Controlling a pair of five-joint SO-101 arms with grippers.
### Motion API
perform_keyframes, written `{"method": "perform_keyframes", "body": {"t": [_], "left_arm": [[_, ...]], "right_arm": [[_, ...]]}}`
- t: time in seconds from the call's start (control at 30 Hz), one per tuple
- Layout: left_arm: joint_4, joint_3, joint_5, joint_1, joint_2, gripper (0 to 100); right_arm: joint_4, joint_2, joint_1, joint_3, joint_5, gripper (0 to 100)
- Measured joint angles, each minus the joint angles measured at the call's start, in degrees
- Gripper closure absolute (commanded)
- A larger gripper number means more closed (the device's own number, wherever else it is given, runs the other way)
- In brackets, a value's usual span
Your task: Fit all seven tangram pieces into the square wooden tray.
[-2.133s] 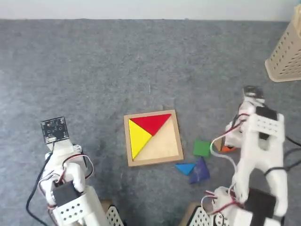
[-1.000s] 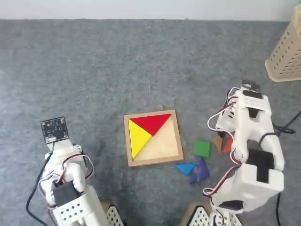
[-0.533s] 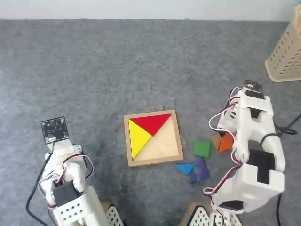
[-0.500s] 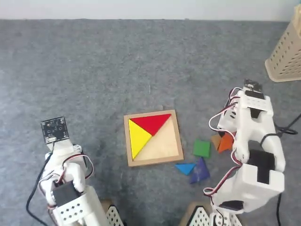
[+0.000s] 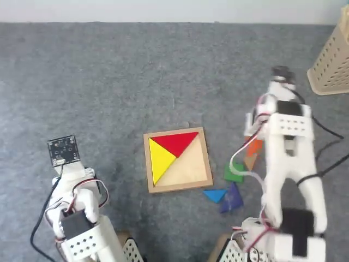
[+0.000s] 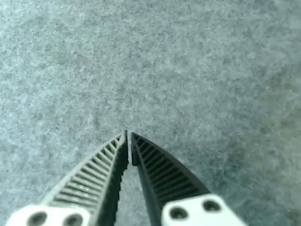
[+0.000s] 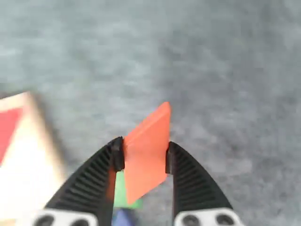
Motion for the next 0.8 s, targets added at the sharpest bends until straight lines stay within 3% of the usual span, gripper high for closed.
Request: {"method": "perform_keyframes", "body": {"t": [0.37,0.8], "left_arm": [[0.0,0.0,0.0,0.0,0.0,99],[0.0,0.0,0.0,0.0,0.0,99]], "right_arm": [[2.55,0.18,-24.09,0.0,5.98,98.9],[1.67,16.09,-28.4,-9.14,10.29,99.0]]}}
